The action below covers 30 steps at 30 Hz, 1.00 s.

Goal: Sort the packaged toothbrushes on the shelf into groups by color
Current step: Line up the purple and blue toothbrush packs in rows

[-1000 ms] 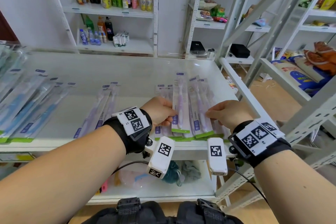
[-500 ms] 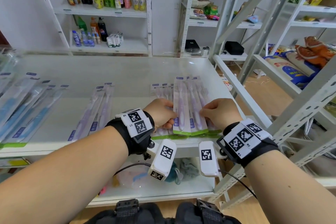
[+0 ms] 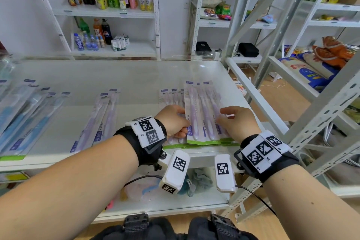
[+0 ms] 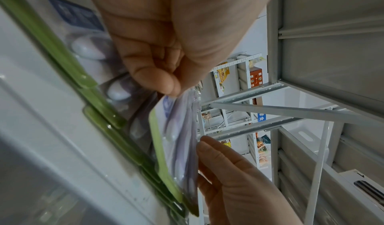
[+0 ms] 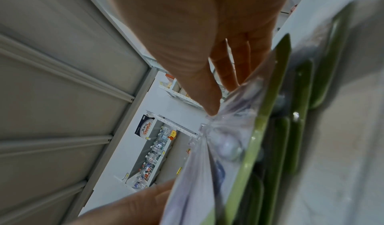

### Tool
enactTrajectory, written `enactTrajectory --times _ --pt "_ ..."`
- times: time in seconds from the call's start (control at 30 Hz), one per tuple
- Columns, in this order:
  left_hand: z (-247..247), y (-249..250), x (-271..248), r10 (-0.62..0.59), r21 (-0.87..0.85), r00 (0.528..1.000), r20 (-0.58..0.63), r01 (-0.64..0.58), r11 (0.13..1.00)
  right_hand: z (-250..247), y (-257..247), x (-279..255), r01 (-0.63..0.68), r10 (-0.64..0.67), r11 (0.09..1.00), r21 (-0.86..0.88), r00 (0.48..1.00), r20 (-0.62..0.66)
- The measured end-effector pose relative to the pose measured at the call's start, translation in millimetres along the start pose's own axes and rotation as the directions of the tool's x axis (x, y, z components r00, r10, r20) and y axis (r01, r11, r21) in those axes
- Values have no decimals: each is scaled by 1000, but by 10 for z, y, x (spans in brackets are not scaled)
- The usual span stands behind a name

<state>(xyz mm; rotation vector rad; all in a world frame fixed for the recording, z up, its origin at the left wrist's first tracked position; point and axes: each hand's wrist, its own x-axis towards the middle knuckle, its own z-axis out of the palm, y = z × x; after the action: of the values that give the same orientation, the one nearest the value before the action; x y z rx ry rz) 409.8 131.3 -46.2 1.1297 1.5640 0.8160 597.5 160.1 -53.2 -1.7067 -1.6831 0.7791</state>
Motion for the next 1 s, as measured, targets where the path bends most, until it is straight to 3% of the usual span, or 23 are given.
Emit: enactTrajectory --times 0.13,0.47,1.0 --pt "21 22 27 7 19 1000 4 -7 1000 32 -4 -40 18 -19 999 31 1000 12" --pt "50 103 19 46 156 999 15 -48 987 75 1 -51 66 -58 993 -94 995 79" --pt "60 127 14 115 323 993 33 -119 939 67 19 -11 64 -56 996 -65 992 110"
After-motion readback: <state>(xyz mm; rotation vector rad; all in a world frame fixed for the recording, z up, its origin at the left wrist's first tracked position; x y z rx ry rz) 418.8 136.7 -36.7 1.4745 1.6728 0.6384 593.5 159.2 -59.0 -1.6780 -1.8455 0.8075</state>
